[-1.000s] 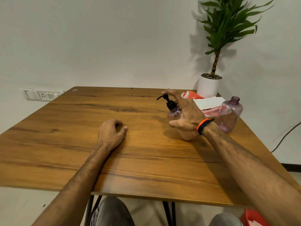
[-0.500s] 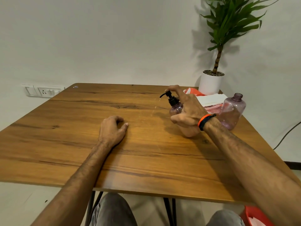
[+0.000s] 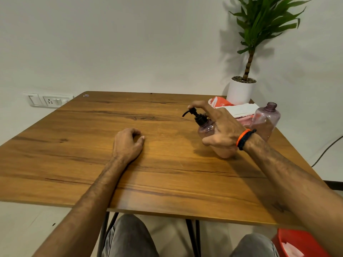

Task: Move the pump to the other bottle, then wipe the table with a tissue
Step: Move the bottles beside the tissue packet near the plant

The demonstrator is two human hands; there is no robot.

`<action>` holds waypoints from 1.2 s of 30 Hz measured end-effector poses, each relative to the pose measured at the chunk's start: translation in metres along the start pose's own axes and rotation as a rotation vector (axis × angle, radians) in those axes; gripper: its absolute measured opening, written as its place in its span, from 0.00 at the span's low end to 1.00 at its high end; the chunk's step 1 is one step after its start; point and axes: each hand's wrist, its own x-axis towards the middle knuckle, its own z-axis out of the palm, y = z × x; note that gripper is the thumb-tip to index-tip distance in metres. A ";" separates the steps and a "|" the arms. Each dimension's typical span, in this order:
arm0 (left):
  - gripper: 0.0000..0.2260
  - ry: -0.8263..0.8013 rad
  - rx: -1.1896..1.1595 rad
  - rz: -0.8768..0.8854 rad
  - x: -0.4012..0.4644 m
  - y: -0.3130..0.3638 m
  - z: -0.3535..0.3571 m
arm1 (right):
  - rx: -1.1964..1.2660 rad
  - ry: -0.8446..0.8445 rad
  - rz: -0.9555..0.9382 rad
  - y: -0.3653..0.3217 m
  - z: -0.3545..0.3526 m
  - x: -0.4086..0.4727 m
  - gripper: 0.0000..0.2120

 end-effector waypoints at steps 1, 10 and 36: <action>0.15 0.001 0.003 0.002 0.000 0.000 0.000 | 0.006 0.004 -0.003 -0.001 -0.001 -0.001 0.41; 0.15 0.023 0.017 -0.009 0.001 0.000 0.002 | 0.021 0.015 0.022 -0.003 -0.003 -0.006 0.44; 0.14 0.044 0.023 0.006 0.003 -0.004 0.006 | 0.175 0.411 0.277 0.008 0.010 0.006 0.50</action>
